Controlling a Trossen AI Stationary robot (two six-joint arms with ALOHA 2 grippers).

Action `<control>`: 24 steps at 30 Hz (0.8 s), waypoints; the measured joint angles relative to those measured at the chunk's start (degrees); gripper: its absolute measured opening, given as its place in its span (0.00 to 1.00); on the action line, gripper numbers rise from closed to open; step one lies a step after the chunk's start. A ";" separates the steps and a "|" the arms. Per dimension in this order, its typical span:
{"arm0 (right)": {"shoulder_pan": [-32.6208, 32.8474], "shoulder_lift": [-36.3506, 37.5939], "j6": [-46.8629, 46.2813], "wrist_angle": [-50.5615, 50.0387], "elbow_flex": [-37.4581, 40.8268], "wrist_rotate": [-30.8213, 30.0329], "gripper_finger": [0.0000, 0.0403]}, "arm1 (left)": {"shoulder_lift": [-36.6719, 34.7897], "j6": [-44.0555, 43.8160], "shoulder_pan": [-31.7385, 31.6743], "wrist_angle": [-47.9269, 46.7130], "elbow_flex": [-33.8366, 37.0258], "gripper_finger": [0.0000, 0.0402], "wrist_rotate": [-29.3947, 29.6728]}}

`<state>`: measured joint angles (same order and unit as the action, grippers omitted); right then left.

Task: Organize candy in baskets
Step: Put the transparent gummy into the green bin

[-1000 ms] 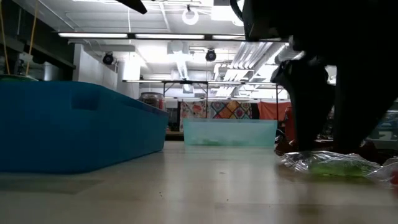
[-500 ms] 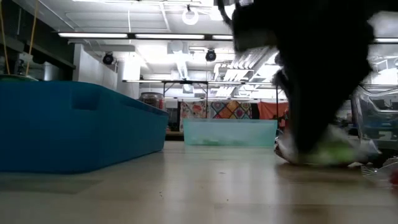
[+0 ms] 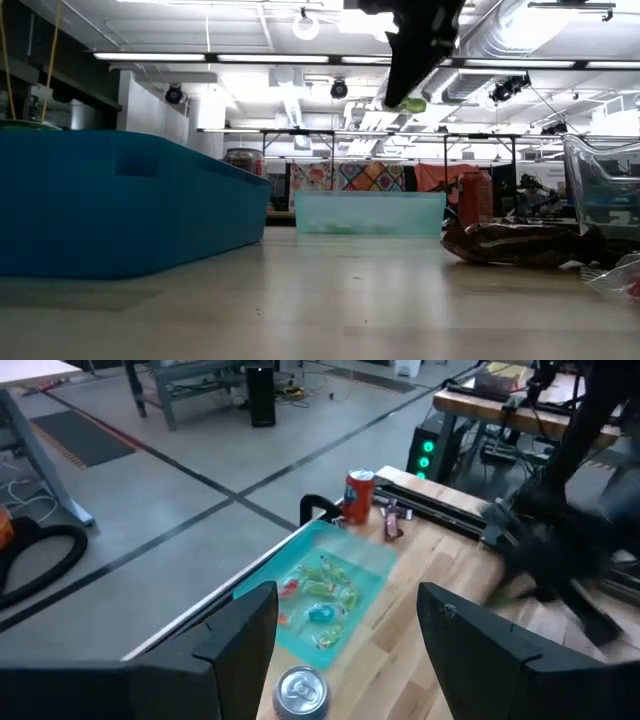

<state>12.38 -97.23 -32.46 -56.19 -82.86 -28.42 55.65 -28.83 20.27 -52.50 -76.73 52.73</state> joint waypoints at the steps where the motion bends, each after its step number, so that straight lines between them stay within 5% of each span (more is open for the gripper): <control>1: -2.07 2.82 0.20 3.18 3.42 0.20 0.01 | 0.06 -0.03 0.12 -0.02 0.00 0.56 0.00; 7: -17.08 16.66 2.82 31.33 23.99 11.33 0.01 | 2.74 -0.47 0.20 0.07 0.04 0.56 0.11; 12: -28.73 19.11 3.49 47.29 31.08 16.79 0.01 | 6.18 -0.94 -2.04 1.86 0.04 0.56 1.81; 19: -37.95 13.86 9.29 47.70 27.04 22.33 0.03 | 10.87 1.48 -9.03 11.11 0.04 0.56 -0.96; 24: -40.97 8.79 12.89 39.15 20.88 25.81 0.18 | 13.08 1.46 -12.99 14.41 0.04 0.56 -8.35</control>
<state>-28.59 -88.44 -19.57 -17.05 -61.98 -2.61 68.73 -27.38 7.28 -38.09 -76.69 44.38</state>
